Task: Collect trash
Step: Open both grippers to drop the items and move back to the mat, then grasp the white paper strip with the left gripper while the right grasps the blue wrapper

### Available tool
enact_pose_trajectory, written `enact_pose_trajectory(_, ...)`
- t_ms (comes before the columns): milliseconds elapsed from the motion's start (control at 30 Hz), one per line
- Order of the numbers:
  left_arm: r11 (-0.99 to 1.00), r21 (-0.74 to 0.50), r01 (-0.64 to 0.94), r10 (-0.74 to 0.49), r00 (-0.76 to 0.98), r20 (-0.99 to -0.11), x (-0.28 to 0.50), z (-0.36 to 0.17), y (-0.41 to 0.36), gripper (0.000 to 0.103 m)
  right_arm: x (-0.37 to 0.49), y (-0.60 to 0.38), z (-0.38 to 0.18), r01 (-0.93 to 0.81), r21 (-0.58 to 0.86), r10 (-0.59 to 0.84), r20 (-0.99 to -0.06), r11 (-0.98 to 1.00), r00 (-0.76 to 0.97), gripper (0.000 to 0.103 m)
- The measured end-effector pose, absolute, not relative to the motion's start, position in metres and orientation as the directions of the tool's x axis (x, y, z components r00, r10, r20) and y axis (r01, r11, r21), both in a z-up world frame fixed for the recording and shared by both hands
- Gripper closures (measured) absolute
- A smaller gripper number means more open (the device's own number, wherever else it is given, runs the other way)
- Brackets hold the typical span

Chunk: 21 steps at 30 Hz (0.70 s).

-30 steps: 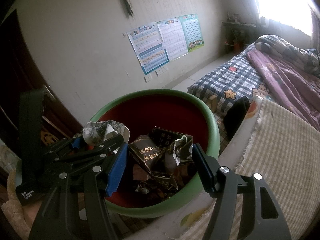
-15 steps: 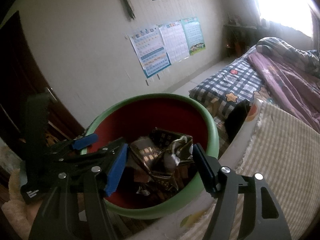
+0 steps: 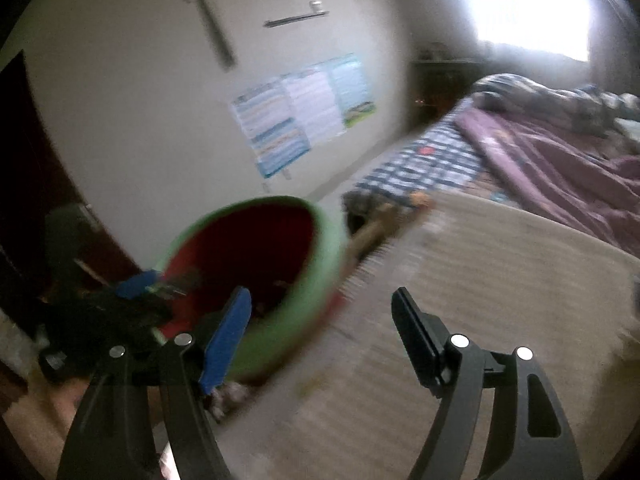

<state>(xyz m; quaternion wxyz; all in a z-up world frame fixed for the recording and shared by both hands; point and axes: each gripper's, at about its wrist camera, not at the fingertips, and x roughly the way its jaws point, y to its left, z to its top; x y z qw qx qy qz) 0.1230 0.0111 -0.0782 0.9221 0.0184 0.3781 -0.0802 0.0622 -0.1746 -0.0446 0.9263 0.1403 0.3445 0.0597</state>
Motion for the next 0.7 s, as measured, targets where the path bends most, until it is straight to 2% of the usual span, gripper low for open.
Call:
enact_pose_trajectory(200, 0.977, -0.028, 0.214, -0.176, 0.716, -0.676, 0.09, -0.066, -0.029, 0.023, -0.007, -0.286, -0.056, 0.235, 0.209, -0.033, -0.676, 0.949, 0.736, 0.032)
enact_pose_trajectory(367, 0.928, -0.061, 0.368, -0.302, 0.648, -0.699, 0.066, -0.07, -0.093, 0.023, -0.041, -0.385, -0.043, 0.406, 0.09, -0.235, -0.693, 0.909, 0.681, 0.032)
enact_pose_trajectory(500, 0.84, -0.102, 0.534, -0.437, 0.552, -0.71, 0.051, -0.07, -0.153, 0.02, -0.034, -0.443, -0.05, 0.441, 0.045, -0.272, -0.731, 0.896, 0.626, 0.028)
enact_pose_trajectory(567, 0.779, -0.106, 0.618, -0.497, 0.505, -0.706, 0.042, -0.07, -0.184, 0.018, -0.023, -0.467, -0.066, 0.425, 0.06, -0.225, -0.777, 0.903, 0.588, 0.028)
enact_pose_trajectory(700, 0.632, -0.056, 0.773, -0.562, 0.407, -0.72, 0.036, -0.072, -0.252, 0.011, -0.02, -0.495, -0.089, 0.407, 0.122, -0.148, -0.807, 0.905, 0.571, 0.028)
